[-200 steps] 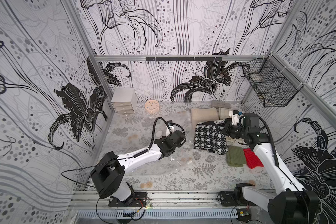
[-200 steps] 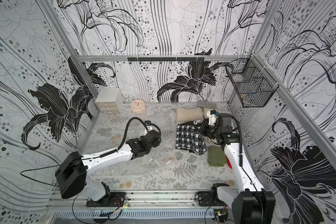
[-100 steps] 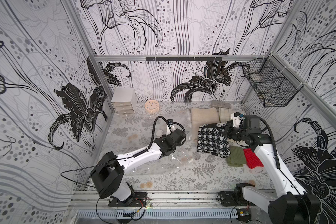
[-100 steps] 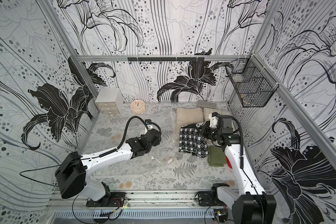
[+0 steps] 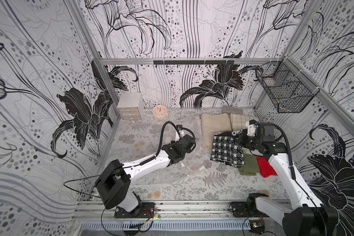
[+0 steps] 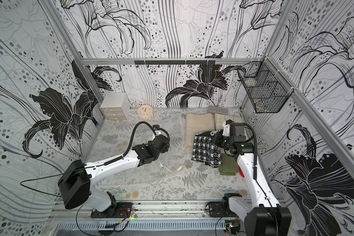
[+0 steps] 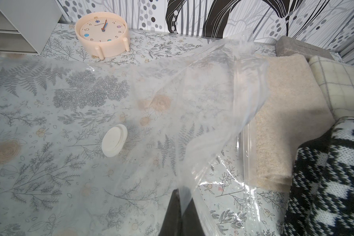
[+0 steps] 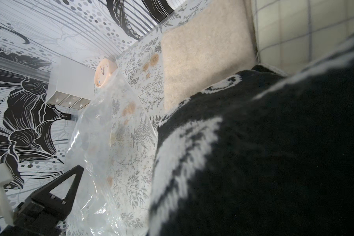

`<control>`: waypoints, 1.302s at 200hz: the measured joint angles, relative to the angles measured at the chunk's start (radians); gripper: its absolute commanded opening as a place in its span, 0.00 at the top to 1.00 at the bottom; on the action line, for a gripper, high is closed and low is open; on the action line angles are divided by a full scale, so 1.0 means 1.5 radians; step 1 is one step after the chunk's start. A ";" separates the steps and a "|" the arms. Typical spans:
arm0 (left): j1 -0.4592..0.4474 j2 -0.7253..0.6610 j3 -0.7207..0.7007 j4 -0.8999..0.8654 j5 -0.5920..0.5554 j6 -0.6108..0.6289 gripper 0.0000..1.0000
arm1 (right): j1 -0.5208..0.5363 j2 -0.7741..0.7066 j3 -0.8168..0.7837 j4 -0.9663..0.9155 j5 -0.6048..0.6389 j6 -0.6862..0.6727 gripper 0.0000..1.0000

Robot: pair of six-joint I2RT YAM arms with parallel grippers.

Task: Take the scarf out of the vacuum bag
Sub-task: Take out the scarf from the vacuum bag, then place the scarf at the center of the board.

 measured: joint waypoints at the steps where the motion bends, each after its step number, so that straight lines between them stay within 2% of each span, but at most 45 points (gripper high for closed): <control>1: 0.000 0.000 0.000 0.000 0.000 0.000 1.00 | 0.000 0.000 0.000 0.000 0.001 0.000 1.00; 75: 0.005 0.000 0.055 -0.006 0.013 0.047 1.00 | 0.000 -0.001 -0.010 -0.008 0.035 -0.008 1.00; 137: 0.034 -0.029 0.087 -0.035 0.047 0.078 1.00 | 0.000 -0.001 -0.010 -0.008 0.042 -0.012 1.00; 196: 0.106 -0.117 0.121 -0.065 0.151 0.114 1.00 | 0.000 -0.001 -0.010 -0.008 0.038 -0.013 1.00; 222: 0.154 -0.158 0.123 -0.073 0.209 0.123 1.00 | 0.000 -0.001 -0.010 -0.008 0.026 -0.013 1.00; 260: 0.228 -0.209 0.123 -0.103 0.250 0.132 1.00 | 0.000 -0.001 -0.010 -0.009 0.002 -0.018 1.00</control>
